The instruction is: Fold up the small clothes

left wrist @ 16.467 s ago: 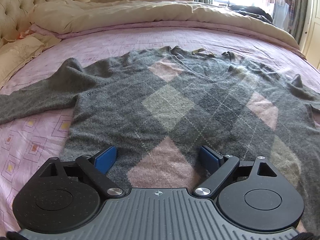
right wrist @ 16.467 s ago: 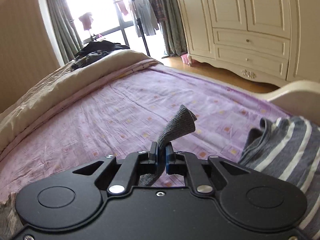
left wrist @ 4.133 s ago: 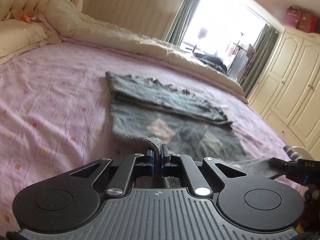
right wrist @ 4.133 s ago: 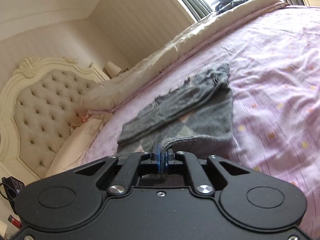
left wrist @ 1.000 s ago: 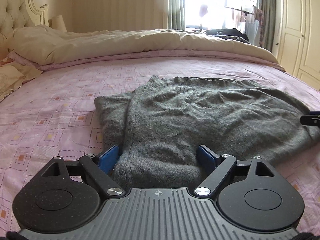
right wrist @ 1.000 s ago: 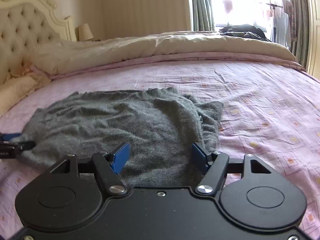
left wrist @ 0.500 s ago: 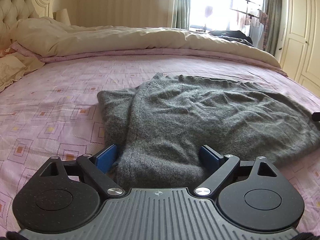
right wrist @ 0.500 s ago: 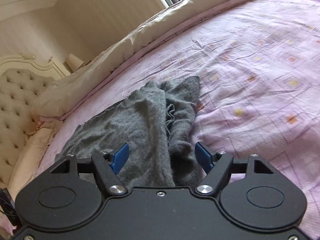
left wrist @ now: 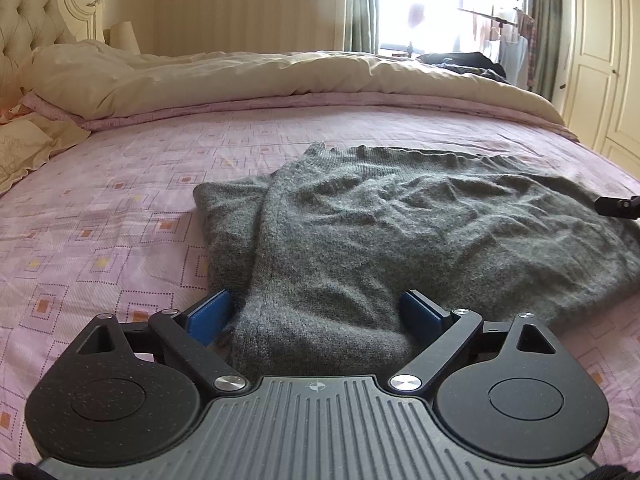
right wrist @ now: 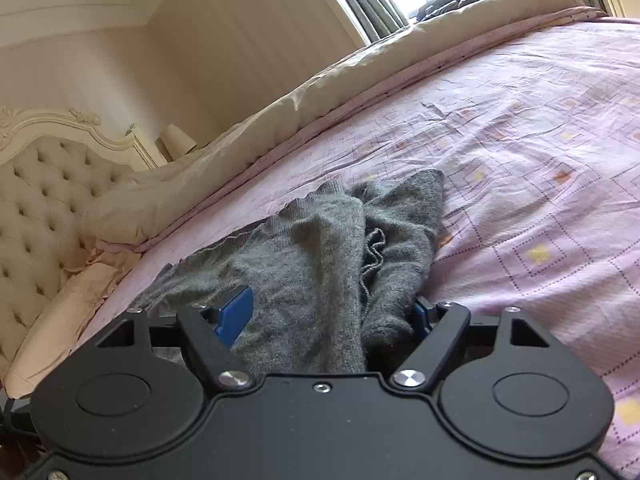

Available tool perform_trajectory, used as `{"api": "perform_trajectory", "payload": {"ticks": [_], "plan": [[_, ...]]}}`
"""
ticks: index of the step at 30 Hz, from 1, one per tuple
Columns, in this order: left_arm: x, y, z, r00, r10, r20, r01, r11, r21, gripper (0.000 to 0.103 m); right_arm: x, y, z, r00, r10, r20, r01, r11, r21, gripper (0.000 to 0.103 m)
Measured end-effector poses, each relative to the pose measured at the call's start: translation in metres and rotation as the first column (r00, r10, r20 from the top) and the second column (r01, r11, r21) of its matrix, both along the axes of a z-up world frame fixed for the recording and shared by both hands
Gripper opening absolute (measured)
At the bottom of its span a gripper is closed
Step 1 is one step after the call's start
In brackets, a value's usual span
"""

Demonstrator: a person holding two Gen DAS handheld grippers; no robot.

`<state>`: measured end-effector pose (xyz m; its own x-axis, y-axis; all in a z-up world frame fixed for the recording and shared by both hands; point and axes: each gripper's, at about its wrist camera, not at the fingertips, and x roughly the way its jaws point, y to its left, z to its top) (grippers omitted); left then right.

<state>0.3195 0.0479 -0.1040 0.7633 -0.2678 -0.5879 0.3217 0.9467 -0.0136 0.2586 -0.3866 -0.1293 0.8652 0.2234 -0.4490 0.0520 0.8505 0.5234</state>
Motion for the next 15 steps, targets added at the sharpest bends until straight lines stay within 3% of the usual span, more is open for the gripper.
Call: {"api": "perform_trajectory", "payload": {"ticks": [6, 9, 11, 15], "plan": [[0.006, -0.001, 0.023, 0.997, 0.008, -0.072, -0.008, 1.000, -0.004, 0.092, 0.000, -0.001, 0.000, 1.000, 0.002, 0.005, -0.002, 1.000, 0.001, 0.079], [0.012, -0.010, 0.047, 0.993, 0.041, -0.113, -0.049, 0.997, -0.065, 0.092, 0.001, -0.001, -0.001, 1.000, 0.002, 0.007, -0.002, 1.000, 0.007, 0.079], [0.023, -0.025, 0.060, 0.989, 0.032, -0.146, -0.048, 0.993, -0.105, 0.092, 0.000, -0.001, -0.001, 1.000, 0.002, 0.008, -0.002, 1.000, 0.008, 0.079], [0.051, -0.072, 0.066, 0.978, 0.002, -0.208, -0.026, 0.993, -0.115, 0.092, 0.000, -0.002, -0.001, 1.000, 0.002, 0.008, -0.002, 1.000, 0.011, 0.079]]}}
